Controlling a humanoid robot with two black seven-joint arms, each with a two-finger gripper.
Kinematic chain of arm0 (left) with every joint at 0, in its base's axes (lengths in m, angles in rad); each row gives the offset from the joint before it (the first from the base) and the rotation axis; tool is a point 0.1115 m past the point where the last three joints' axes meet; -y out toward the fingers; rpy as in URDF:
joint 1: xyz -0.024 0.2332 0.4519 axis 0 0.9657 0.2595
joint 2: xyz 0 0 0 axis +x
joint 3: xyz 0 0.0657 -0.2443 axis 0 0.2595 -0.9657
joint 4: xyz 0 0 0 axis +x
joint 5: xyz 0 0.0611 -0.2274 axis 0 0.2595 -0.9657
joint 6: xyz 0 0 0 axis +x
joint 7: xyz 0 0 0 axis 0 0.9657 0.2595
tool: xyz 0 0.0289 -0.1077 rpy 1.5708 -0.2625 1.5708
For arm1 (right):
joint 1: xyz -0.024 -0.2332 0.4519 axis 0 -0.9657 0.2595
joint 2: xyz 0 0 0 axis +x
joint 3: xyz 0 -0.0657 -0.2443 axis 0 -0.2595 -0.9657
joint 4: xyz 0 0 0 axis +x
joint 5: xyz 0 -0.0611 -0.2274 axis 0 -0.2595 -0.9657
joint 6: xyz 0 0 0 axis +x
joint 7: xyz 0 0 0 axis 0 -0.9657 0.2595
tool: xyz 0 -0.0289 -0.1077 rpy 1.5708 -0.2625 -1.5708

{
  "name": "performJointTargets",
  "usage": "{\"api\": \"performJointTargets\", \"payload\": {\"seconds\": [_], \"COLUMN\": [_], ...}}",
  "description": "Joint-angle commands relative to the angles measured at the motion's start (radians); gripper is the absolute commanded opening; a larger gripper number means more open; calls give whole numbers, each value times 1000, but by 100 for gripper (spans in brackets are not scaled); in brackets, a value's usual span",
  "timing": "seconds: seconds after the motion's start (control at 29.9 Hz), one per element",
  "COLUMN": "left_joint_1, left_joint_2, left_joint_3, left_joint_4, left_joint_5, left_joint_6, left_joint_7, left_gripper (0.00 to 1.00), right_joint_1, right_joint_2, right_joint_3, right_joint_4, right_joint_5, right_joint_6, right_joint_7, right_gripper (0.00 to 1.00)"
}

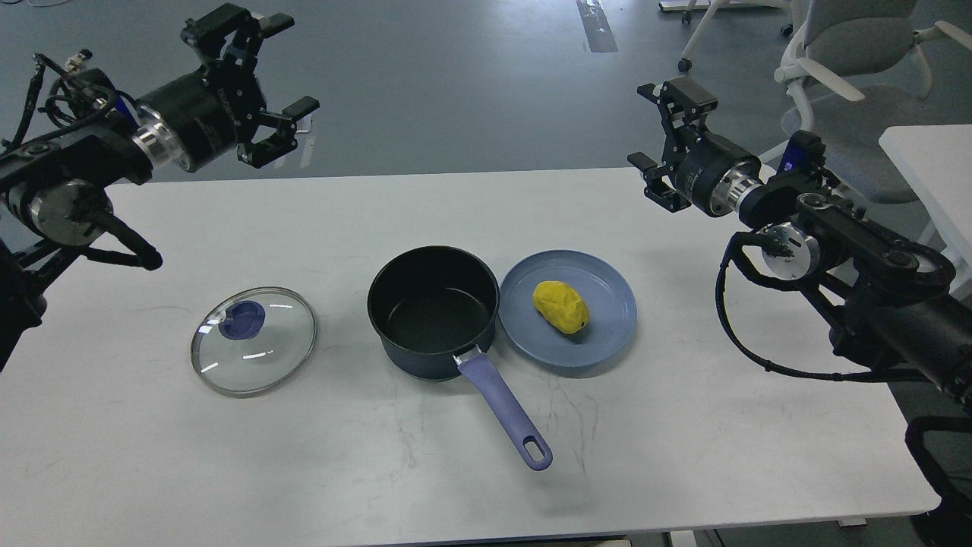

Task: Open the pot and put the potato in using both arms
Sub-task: 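Raise the left gripper away from the lid, then reach the right gripper down and grasp the yellow potato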

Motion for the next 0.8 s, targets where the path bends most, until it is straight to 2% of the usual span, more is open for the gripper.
{"api": "performJointTargets", "payload": {"seconds": [0.0, 0.17, 0.23, 0.27, 0.4, 0.53, 0.6, 0.77], "left_joint_1": [1, 25, 50, 50, 88, 93, 93, 108], "left_joint_2": [-34, -51, -48, -48, -42, -42, -44, -48], "left_joint_3": [-23, -71, -89, -89, -95, -97, -97, -97], "left_joint_4": [1, 1, 3, 3, 3, 1, 1, 0], "left_joint_5": [-21, -21, -21, -21, -21, -21, -21, -21], "left_joint_6": [-10, 2, -12, -12, -20, -20, -20, -20], "left_joint_7": [67, 65, 67, 67, 71, 65, 62, 59], "left_gripper": [98, 98, 98, 98, 98, 98, 98, 98], "right_joint_1": [-3, 2, 14, 14, 30, 42, 59, 88], "right_joint_2": [0, -9, -44, -44, -81, -93, -93, -93], "right_joint_3": [-22, -28, -33, -33, -124, -239, -296, -430], "right_joint_4": [16, 48, 54, 54, 54, 54, 54, 54], "right_joint_5": [-61, -107, -223, -223, -439, -623, -721, -780], "right_joint_6": [1, 1, 1, 1, -13, -57, -103, -118], "right_joint_7": [10, 27, 59, 59, 146, 194, 202, 203], "right_gripper": [100, 100, 100, 100, 100, 99, 99, 99]}}
